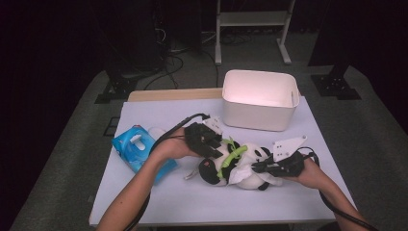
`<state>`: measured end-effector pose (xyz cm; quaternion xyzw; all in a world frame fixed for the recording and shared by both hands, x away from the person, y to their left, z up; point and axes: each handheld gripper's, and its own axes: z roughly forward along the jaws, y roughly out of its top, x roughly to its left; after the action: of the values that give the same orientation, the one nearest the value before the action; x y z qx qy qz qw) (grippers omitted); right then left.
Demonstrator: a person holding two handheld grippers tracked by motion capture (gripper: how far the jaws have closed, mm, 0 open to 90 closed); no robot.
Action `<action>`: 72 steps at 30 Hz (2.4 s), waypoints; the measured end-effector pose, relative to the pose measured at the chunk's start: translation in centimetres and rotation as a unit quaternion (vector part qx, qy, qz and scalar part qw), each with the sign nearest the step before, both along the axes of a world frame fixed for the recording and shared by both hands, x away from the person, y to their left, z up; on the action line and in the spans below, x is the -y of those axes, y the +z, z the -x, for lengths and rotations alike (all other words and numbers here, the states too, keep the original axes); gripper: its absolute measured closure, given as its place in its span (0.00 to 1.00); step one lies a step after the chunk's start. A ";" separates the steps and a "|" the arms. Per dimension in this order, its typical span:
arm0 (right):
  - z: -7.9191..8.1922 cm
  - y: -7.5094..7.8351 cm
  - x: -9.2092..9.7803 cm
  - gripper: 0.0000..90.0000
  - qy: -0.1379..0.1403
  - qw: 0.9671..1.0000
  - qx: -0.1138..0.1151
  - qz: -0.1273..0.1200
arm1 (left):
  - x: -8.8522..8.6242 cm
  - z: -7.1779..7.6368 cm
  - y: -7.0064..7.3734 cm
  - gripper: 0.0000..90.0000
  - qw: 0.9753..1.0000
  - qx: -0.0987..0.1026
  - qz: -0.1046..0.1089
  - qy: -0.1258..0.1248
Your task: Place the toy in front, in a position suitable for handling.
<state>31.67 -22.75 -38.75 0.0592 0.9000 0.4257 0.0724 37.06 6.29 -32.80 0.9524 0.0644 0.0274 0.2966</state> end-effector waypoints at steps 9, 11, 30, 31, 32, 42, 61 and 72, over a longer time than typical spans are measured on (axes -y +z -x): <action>-0.1 0.1 -0.2 0.96 0.002 1.000 -0.003 0.006 | -1.9 0.1 -2.1 0.68 0.999 -0.038 0.018 0.014; -0.1 0.1 -0.3 0.96 0.001 1.000 0.001 0.011 | -1.8 0.3 -2.3 0.68 0.999 -0.040 0.022 0.016; 0.1 0.7 -0.6 0.96 0.002 1.000 0.007 0.028 | -1.6 1.5 -2.7 0.67 0.998 -0.052 0.016 0.009; 0.1 0.9 -0.8 0.96 0.002 1.000 0.006 0.028 | -1.5 1.5 -2.8 0.67 0.999 -0.051 0.013 0.011; 0.0 1.0 -0.9 0.96 0.006 0.999 0.008 0.031 | -1.5 1.5 -2.8 0.67 0.999 -0.049 0.010 0.012; -0.4 2.2 -3.4 0.96 0.030 0.999 0.019 0.026 | -1.4 2.0 -2.9 0.67 0.999 -0.035 0.001 0.009; -1.1 1.5 1.9 0.95 -0.032 0.999 -0.008 0.039 | -1.4 2.2 -3.0 0.67 1.000 -0.029 0.003 0.006; -2.8 3.4 -2.2 0.95 0.007 1.000 0.004 0.027 | -1.3 2.7 -3.1 0.67 1.000 -0.023 -0.004 -0.001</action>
<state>34.44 -20.52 -35.32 0.0494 0.9113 0.4018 0.0752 34.36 7.54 -35.88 0.9540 0.0704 0.0052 0.2915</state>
